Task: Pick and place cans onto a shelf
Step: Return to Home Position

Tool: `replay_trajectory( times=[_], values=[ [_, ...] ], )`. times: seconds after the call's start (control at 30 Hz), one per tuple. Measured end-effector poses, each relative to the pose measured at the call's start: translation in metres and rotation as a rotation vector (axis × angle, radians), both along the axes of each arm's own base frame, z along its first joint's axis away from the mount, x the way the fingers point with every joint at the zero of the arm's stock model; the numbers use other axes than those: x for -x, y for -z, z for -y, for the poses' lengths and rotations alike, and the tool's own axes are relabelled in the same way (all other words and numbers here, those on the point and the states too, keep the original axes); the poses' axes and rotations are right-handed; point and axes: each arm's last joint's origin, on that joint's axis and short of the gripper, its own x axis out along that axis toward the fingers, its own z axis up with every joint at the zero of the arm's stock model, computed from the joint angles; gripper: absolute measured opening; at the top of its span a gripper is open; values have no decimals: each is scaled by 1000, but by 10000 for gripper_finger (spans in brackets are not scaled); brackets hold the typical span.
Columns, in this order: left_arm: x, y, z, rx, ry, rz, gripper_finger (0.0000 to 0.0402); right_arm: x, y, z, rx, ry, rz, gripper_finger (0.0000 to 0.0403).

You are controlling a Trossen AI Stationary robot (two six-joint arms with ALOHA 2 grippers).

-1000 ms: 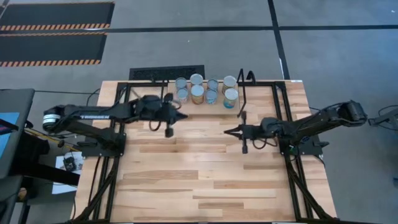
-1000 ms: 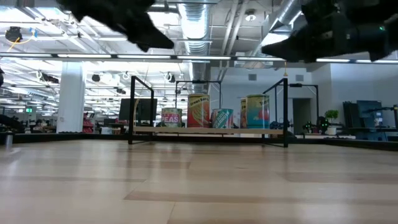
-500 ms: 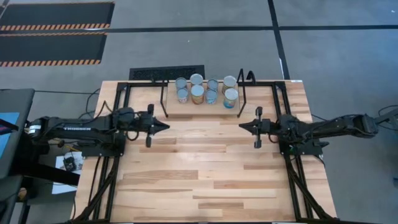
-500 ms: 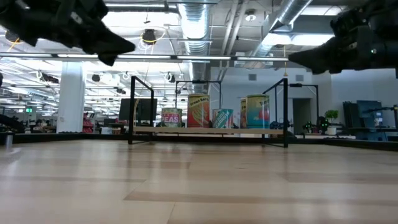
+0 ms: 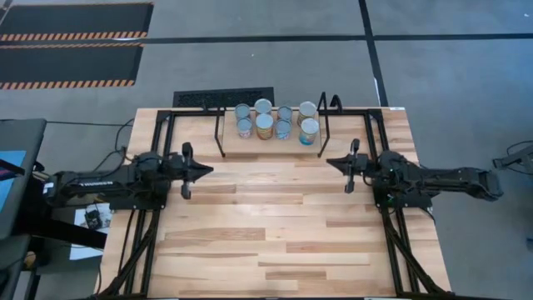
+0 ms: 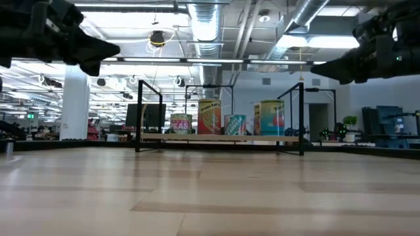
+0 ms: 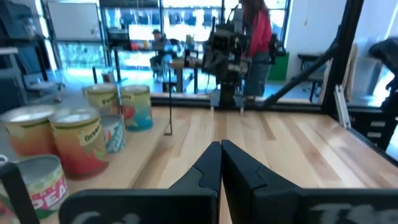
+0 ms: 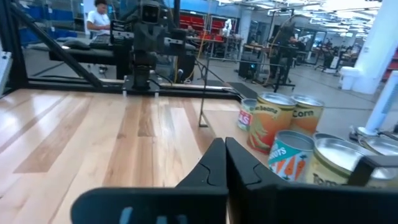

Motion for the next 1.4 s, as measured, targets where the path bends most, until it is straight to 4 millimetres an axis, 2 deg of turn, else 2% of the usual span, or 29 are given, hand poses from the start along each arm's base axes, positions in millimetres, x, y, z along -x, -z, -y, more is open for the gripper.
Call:
replay_trajectory(
  times=[0.33, 0.47, 0.63, 0.9, 1.13, 1.4],
  values=[
    [18, 17, 2, 4, -31, 52, 0, 10, 0, 1, -13, 27, 6, 4],
    [17, 17, 2, 4, -42, 45, 0, 13, 2, 0, -23, 32, -3, 4],
    [17, 17, 3, 2, 1, 51, 0, 18, 6, 2, -69, 126, -22, 5],
    [17, 19, 0, 32, -95, 35, 0, 21, 5, 11, -72, 260, -7, 12],
    [17, 19, 0, 7, -94, 31, 0, 22, 6, 14, -75, 290, -11, 33],
    [17, 19, 0, 6, -94, 30, 0, 22, 6, 14, -74, 289, -14, 37]
  ],
)
